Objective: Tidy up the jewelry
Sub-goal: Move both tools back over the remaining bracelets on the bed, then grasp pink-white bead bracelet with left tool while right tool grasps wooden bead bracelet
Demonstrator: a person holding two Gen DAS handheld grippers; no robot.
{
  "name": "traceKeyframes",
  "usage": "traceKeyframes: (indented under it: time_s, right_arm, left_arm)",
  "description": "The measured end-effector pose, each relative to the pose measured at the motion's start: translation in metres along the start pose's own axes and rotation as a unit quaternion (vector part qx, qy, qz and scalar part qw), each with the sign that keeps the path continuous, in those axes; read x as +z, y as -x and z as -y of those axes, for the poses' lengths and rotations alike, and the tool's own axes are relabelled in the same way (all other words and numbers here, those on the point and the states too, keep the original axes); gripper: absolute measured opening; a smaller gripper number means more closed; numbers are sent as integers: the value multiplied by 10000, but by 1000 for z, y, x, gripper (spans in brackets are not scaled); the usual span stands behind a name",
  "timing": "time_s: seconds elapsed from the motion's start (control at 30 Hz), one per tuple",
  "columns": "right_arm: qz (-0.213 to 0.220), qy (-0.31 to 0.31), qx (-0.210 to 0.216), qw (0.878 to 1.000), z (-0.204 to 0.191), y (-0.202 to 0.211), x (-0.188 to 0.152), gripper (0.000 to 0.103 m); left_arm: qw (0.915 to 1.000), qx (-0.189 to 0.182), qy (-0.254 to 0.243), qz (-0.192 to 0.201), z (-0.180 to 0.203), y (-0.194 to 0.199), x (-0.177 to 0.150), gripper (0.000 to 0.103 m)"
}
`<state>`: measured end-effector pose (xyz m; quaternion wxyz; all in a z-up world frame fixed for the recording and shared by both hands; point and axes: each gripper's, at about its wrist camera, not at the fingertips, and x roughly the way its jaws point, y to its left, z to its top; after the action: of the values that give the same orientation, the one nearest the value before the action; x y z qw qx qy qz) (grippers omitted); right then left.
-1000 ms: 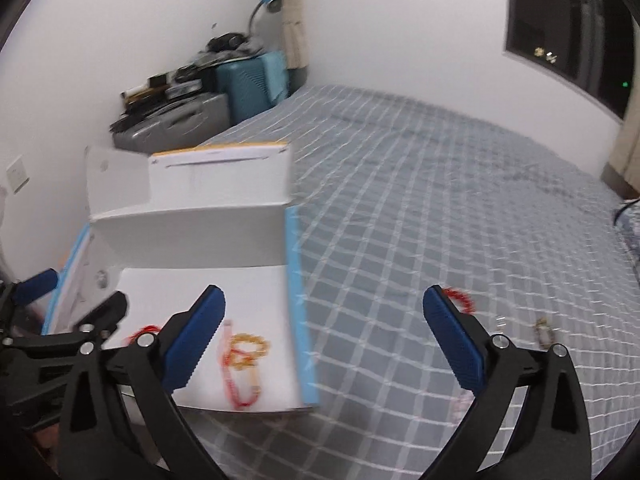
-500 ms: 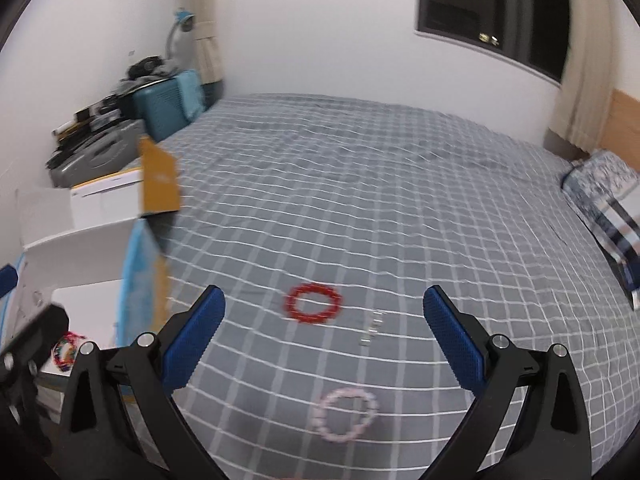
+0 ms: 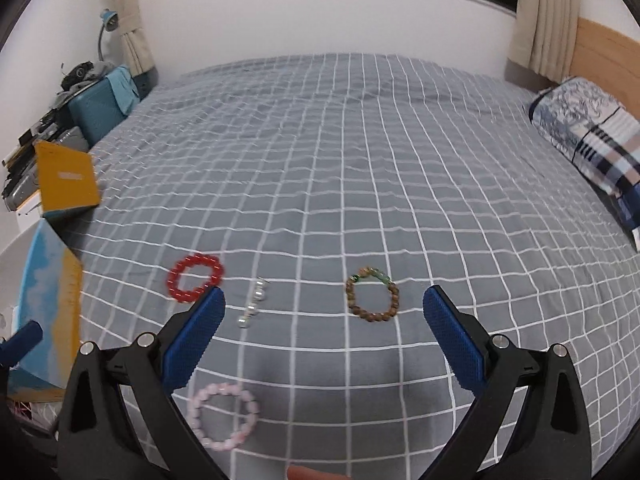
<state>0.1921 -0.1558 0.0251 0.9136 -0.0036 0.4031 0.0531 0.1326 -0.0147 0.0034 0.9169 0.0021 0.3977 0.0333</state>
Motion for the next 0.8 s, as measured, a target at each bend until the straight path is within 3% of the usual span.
traceKeyframes:
  time_s: [0.2, 0.6, 0.8]
  right_arm:
    - [-196, -30, 35, 9998, 15, -34, -8, 95]
    - [-705, -16, -79, 9975, 34, -101, -11, 95]
    - [-850, -67, -48, 9963, 40, -118, -13, 95]
  left_arm:
    - [9993, -71, -138, -337, 12, -42, -14, 97]
    - [9967, -217, -399, -667, 25, -82, -35, 97]
    - [9948, -404, -302, -887, 23, -98, -43, 96]
